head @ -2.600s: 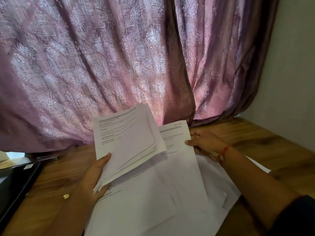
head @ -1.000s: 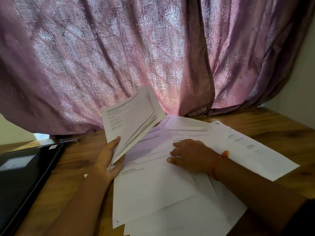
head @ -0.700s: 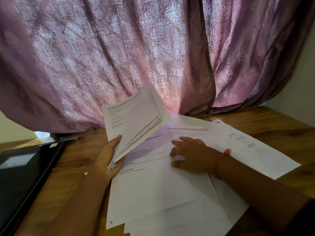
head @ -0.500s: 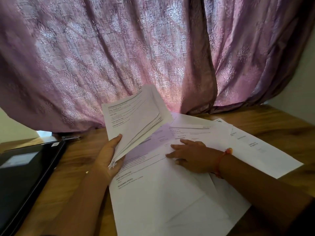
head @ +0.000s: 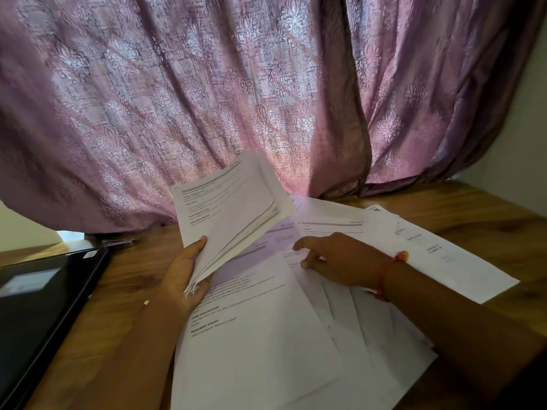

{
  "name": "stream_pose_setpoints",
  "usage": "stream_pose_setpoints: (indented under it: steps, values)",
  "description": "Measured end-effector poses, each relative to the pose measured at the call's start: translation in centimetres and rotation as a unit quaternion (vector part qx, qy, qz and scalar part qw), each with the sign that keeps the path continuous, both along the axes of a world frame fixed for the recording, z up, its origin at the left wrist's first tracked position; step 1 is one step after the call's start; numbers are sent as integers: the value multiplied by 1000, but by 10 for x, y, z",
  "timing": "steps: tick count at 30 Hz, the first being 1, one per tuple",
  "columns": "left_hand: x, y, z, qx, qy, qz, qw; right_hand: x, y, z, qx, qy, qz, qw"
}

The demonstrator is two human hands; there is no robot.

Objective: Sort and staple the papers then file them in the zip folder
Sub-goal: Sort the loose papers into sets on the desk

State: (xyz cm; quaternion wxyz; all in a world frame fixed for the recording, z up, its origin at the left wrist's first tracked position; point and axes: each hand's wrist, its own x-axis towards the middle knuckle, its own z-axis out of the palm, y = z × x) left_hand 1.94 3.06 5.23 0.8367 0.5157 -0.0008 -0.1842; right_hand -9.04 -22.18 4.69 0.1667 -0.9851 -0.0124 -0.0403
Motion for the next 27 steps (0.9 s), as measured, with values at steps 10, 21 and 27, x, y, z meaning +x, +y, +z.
stream_pose_setpoints:
  steps: [10,21,27]
  values:
    - [10,0,-8,-2,-1,-27,1000,7,-15,-14,30,-31,-24,999]
    - [21,1,-19,-4,3,-65,998,14,-45,-6,38,45,-139,988]
    - [28,3,-25,9,8,-64,998,41,-106,-9,-11,30,-280,959]
